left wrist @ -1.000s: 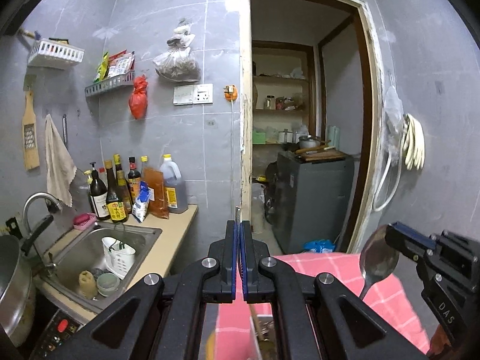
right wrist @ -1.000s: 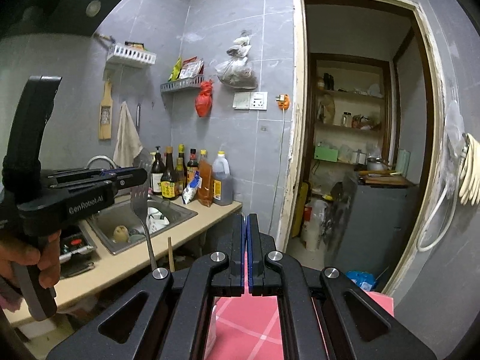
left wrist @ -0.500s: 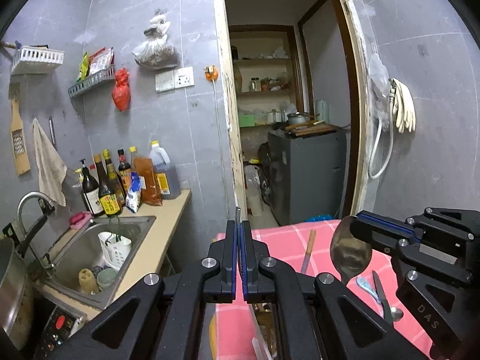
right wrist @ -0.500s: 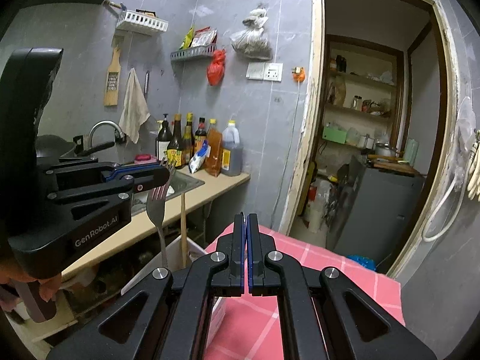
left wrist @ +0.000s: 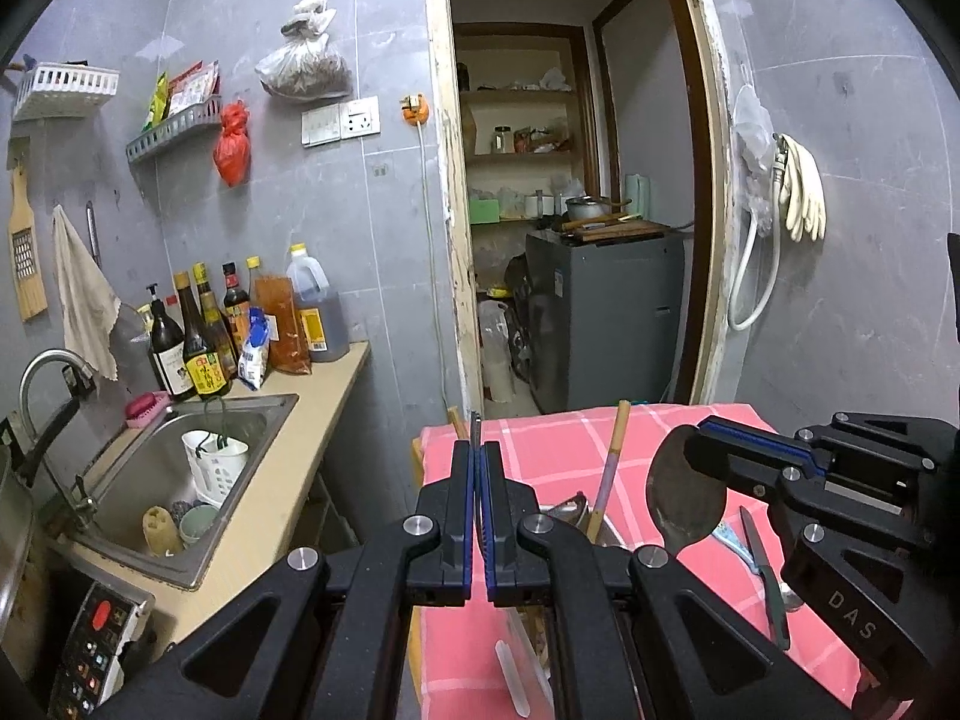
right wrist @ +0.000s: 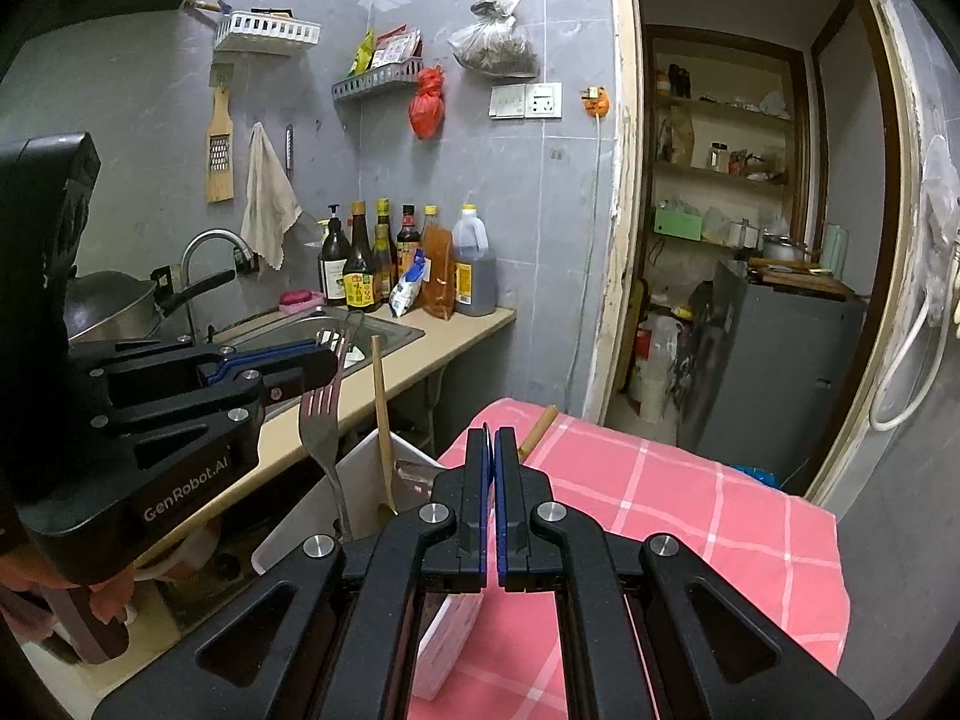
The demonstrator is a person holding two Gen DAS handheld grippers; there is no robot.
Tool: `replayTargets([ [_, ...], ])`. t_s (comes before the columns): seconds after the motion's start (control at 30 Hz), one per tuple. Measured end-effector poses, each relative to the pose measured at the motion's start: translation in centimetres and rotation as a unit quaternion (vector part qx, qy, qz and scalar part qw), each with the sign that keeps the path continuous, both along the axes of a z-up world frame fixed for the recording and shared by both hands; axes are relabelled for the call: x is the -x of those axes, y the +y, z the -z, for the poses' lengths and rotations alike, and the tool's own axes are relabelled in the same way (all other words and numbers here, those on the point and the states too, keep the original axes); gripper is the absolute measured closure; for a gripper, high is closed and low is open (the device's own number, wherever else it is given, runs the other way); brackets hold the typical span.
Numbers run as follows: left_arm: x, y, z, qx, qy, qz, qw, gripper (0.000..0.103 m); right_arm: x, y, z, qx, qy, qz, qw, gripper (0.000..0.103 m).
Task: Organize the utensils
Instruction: 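Carry fork and spoon over the white caddy and open both tools inside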
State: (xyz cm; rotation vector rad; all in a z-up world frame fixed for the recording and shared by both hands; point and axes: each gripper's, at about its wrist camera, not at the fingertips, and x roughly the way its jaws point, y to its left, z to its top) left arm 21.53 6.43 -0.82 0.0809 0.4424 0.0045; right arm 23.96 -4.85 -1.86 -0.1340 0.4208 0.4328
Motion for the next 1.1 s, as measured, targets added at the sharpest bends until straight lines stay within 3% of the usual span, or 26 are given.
replayTargets([
  [0.53, -0.1, 0.9, 0.9, 0.044, 0.039, 0.017, 0.9981, 0.098, -0.1, 0.1, 0.9, -0.005, 0.029, -0.004, 1.000, 0.100],
  [0.6, -0.1, 1.0, 1.0, 0.058, 0.044, 0.025, 0.9970, 0.088, 0.0, 0.1, 1.0, -0.006, 0.032, -0.005, 0.999, 0.099],
  [0.67, 0.1, 1.1, 0.9, 0.068, 0.040, 0.026, 0.9965, 0.071, 0.1, -0.1, 1.0, -0.010, 0.032, -0.002, 0.999, 0.099],
  [0.83, 0.6, 1.9, 0.4, 0.098, 0.030, 0.023, 0.9945, 0.066, 0.4, -1.3, 0.4, -0.025, 0.031, 0.013, 0.999, 0.099],
  [0.9, 0.6, 2.2, 0.1, 0.106, 0.027, 0.021, 0.9937, 0.061, 0.5, -2.0, 0.0, -0.033, 0.027, 0.023, 0.999, 0.090],
  [0.97, 0.8, 2.3, -0.3, 0.114, 0.016, 0.019, 0.9931, 0.049, 0.8, -3.1, -0.5, -0.046, 0.018, 0.036, 0.998, 0.064],
  [1.1, 0.9, 1.6, -1.1, 0.127, 0.001, 0.022, 0.9917, 0.041, 1.7, -5.3, -1.5, -0.064, 0.000, 0.057, 0.996, 0.059],
])
